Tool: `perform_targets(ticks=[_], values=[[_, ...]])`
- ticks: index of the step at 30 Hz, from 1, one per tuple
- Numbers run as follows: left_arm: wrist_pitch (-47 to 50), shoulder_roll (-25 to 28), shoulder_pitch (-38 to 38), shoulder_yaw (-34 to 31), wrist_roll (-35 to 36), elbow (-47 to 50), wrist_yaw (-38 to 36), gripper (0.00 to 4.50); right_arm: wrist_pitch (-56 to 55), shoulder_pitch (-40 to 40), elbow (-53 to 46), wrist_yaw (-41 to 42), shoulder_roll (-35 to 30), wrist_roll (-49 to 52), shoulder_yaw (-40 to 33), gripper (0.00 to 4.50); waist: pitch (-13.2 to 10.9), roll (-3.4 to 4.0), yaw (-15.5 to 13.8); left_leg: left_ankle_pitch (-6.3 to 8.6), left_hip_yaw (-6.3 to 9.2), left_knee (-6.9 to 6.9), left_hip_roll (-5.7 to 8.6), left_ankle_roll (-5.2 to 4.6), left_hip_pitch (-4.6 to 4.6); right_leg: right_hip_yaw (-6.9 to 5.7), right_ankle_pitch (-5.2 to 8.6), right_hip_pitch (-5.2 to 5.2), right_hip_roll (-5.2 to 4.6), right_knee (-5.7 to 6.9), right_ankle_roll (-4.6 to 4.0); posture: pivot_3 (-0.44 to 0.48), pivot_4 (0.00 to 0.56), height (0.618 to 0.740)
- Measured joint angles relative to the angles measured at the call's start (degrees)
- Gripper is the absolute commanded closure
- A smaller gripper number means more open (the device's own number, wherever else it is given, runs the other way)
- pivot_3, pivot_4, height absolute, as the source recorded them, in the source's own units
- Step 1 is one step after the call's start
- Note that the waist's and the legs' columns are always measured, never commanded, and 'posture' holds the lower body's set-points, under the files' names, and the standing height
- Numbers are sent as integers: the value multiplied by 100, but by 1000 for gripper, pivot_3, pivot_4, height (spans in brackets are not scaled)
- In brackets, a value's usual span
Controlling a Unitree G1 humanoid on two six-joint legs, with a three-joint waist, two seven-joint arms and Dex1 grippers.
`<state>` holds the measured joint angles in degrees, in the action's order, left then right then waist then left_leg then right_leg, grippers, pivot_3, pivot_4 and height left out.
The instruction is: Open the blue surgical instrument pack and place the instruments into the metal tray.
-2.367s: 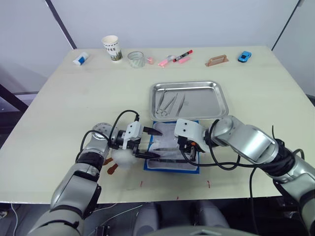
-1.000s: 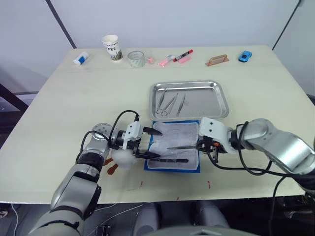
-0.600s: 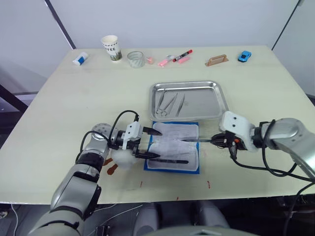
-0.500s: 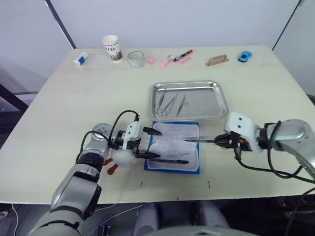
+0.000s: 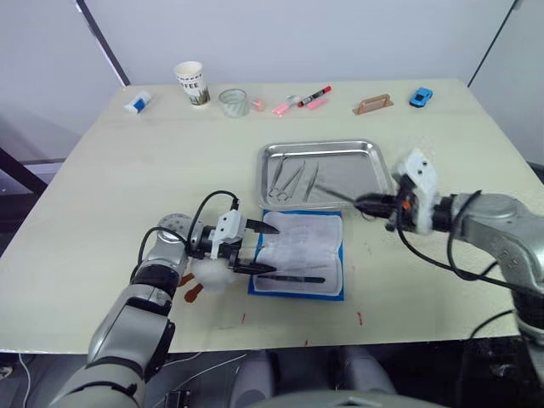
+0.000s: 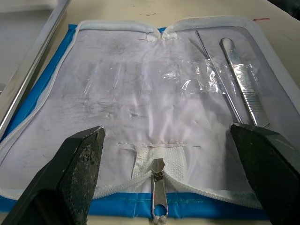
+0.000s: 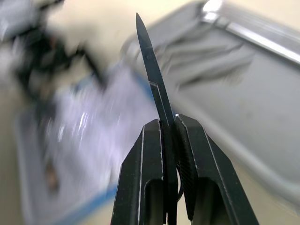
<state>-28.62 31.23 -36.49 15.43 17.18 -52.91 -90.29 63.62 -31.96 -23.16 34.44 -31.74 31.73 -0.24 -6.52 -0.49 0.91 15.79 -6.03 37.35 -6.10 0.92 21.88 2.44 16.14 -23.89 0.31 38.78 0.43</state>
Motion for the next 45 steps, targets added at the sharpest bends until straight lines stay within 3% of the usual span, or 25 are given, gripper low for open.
perform_targets(ticks=[8, 12, 27, 31, 45], values=[[70, -32, 139, -215, -56, 161, 2, 0, 59, -667, 1221, -1612, 1413, -460, -294, 4445, 1, 5, 15, 0, -2, -7, 0, 0, 5, 1, 0, -5, 0, -2, 1, 0, 150, 740], [93, -55, 174, -277, -102, 232, 3, 0, 49, -875, 1725, -2158, 1757, -774, -292, 4445, 1, 6, 12, 0, -5, -8, 0, 0, 7, 2, -1, -6, -1, -5, 3, 0, 150, 740], [401, -70, 406, -614, -187, 615, 60, 0, -1318, -1533, 3857, -4282, 3660, -1593, -989, 4445, -1, 9, 128, 0, -7, -10, 0, 0, 11, 3, 1, -7, -7, -4, 9, 0, 150, 740], [442, -75, 448, -653, -203, 674, 74, 0, -1655, -1632, 4205, -4560, 3925, -1627, -1090, 4445, -1, 9, 145, 0, -8, -10, 0, 0, 10, 4, 1, -7, -7, -3, 9, 0, 150, 740], [471, -95, 525, -711, -251, 748, 92, 0, -2130, -1687, 4892, -4638, 3947, -1562, -1015, 4445, 0, 10, 148, 0, -11, -12, 1, 0, 8, 7, 2, -6, -10, -4, 12, 0, 150, 740]])
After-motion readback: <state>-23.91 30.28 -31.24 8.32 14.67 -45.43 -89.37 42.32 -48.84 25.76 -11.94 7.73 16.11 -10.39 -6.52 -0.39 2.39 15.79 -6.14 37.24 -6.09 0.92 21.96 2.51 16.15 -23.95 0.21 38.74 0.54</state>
